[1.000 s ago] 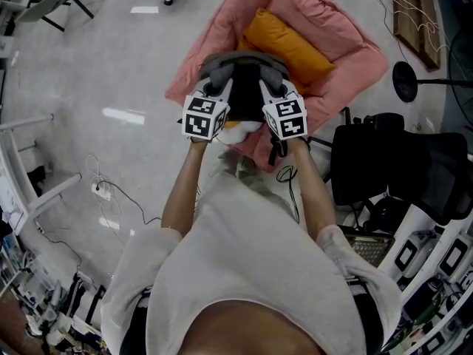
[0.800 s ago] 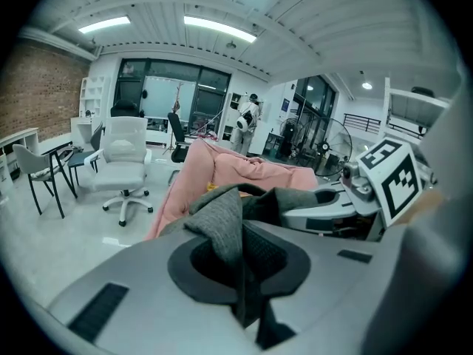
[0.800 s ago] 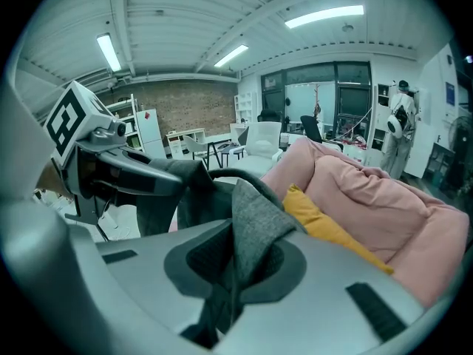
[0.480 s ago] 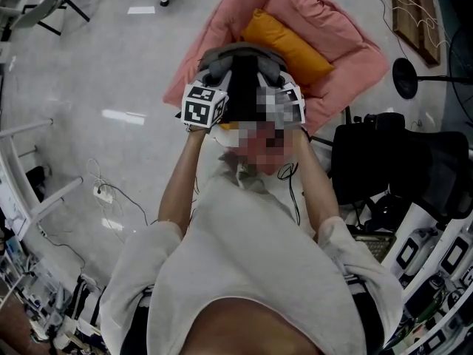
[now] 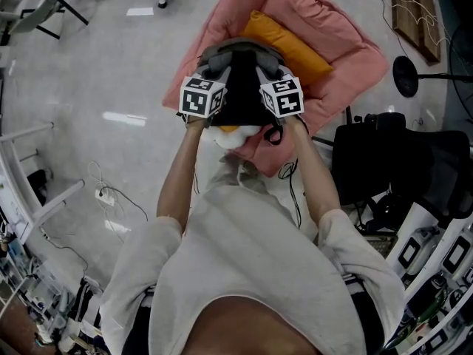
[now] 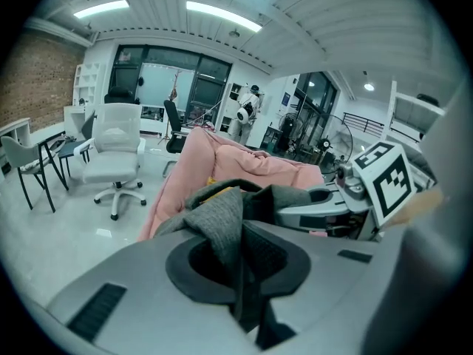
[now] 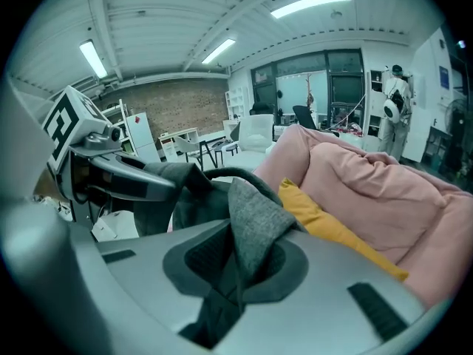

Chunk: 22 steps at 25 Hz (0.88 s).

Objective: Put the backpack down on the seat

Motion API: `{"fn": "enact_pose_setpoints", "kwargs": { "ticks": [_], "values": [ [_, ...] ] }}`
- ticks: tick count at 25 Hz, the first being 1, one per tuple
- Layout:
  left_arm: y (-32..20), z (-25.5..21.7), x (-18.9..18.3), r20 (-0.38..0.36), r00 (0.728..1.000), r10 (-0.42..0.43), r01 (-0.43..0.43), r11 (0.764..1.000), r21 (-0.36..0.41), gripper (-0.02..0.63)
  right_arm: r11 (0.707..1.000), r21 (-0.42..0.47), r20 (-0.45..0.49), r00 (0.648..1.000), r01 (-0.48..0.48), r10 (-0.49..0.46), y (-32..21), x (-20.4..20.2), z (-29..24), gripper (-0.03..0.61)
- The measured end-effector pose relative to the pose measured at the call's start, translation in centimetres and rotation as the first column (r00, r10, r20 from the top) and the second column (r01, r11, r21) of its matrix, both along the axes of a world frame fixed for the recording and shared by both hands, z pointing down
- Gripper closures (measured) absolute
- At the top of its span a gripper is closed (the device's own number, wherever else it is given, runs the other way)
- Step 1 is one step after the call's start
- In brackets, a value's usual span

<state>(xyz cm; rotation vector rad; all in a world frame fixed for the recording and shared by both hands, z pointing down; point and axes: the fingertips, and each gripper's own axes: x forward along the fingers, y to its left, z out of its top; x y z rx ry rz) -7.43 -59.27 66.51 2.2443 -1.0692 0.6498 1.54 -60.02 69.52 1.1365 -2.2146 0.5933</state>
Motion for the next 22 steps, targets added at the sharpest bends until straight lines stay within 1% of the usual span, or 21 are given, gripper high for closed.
{"fn": "enact_pose_setpoints", "kwargs": {
  "ticks": [2, 4, 7, 8, 9, 11, 13, 16, 19, 22],
  "values": [
    [0.1, 0.6, 0.3, -0.025, 1.0, 0.01, -0.011, 0.999, -0.038, 0.578, 1.0, -0.022, 0.02, 1.0, -0.017, 0.017, -0.2, 0.3, 0.5, 0.526],
    [0.5, 1.2, 0.4, -0.04, 0.999, 0.012, -0.015, 0.997, -0.071, 0.559, 0.999, -0.039, 0.024, 0.999, -0.026, 0.027, -0.1, 0.7, 1.1, 0.517],
    [0.9, 1.8, -0.1, -0.028, 1.0, -0.009, 0.006, 0.996, -0.088, 0.52, 0.998, -0.062, 0.023, 0.999, -0.034, 0.035, 0.3, 0.8, 2.0, 0.489],
    [1.0, 2.0, -0.3, -0.024, 1.0, -0.013, 0.011, 0.996, -0.091, 0.494, 0.997, -0.072, 0.026, 0.999, -0.037, 0.039, 0.4, 0.8, 2.3, 0.47],
    [1.2, 2.2, -0.5, -0.021, 1.0, -0.014, 0.012, 0.995, -0.097, 0.485, 0.996, -0.083, 0.033, 0.998, -0.044, 0.047, 0.5, 0.9, 2.5, 0.447],
    [1.4, 2.7, -0.9, -0.009, 1.0, -0.016, 0.015, 0.994, -0.108, 0.43, 0.993, -0.102, 0.043, 0.997, -0.063, 0.067, 0.6, 1.2, 3.1, 0.4],
    [1.5, 3.0, -1.6, 0.011, 1.0, -0.027, 0.028, 0.994, -0.108, 0.402, 0.991, -0.112, 0.039, 0.996, -0.073, 0.078, 0.7, 1.5, 3.6, 0.341],
    [1.8, 3.2, -2.5, 0.04, 0.998, -0.043, 0.047, 0.994, -0.101, 0.377, 0.991, -0.109, 0.026, 0.996, -0.081, 0.084, 1.1, 2.0, 3.9, 0.282],
    [2.3, 3.1, -2.5, 0.042, 0.998, -0.049, 0.053, 0.994, -0.093, 0.376, 0.993, -0.095, 0.019, 0.997, -0.075, 0.077, 1.7, 2.4, 3.5, 0.275],
    [2.9, 2.6, -2.3, 0.045, 0.998, -0.046, 0.049, 0.996, -0.075, 0.376, 0.996, -0.061, 0.02, 0.998, -0.062, 0.064, 2.1, 2.4, 2.4, 0.285]
  ]
}}
